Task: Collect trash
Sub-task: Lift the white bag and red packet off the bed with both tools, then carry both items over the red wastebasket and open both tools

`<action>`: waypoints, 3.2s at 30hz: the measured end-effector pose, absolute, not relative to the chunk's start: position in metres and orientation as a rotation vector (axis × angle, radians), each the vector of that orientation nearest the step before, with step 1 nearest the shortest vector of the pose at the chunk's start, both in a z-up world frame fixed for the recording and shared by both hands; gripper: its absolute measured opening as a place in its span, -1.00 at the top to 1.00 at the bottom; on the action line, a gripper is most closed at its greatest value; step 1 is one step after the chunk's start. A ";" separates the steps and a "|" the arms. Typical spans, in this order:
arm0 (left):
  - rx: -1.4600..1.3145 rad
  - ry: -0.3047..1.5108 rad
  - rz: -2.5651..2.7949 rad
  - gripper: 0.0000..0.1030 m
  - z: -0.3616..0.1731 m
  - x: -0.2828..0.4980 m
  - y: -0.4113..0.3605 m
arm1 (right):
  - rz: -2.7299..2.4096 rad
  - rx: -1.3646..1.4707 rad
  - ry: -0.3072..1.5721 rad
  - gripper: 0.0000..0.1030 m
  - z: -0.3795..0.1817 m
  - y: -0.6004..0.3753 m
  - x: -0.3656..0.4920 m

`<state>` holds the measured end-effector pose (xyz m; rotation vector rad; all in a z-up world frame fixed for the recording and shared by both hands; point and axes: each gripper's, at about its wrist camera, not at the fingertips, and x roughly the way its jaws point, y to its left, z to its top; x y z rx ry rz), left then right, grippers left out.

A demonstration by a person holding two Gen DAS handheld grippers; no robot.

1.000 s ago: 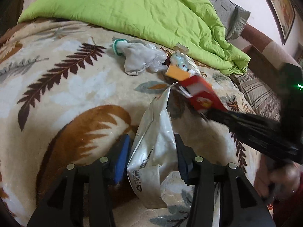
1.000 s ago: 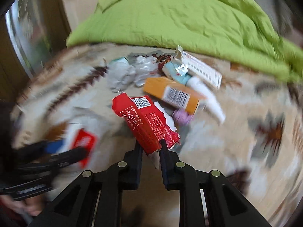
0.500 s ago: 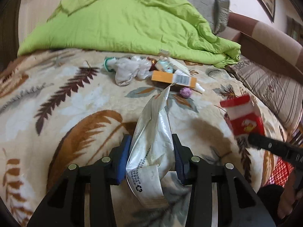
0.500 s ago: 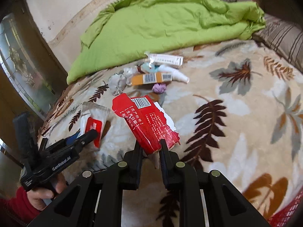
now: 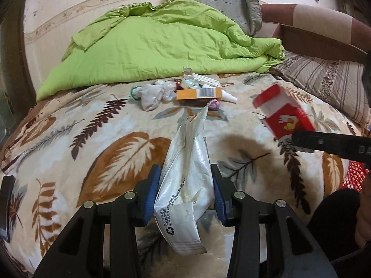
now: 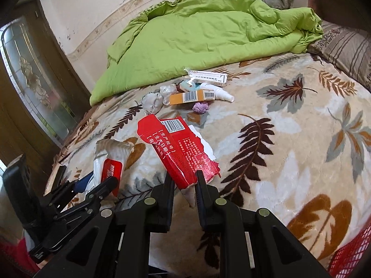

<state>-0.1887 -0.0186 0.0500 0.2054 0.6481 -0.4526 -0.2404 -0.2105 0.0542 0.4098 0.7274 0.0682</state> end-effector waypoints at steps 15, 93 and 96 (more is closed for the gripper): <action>0.200 0.658 -0.402 0.20 0.043 -0.182 -0.009 | 0.062 0.397 0.728 0.64 0.056 -0.208 -0.244; 0.215 0.668 -0.878 0.19 0.097 -0.248 -0.112 | -0.124 0.695 0.562 0.62 0.102 -0.322 -0.392; 0.226 0.669 -1.002 0.19 0.114 -0.271 -0.151 | -0.231 0.721 0.525 0.60 0.106 -0.350 -0.430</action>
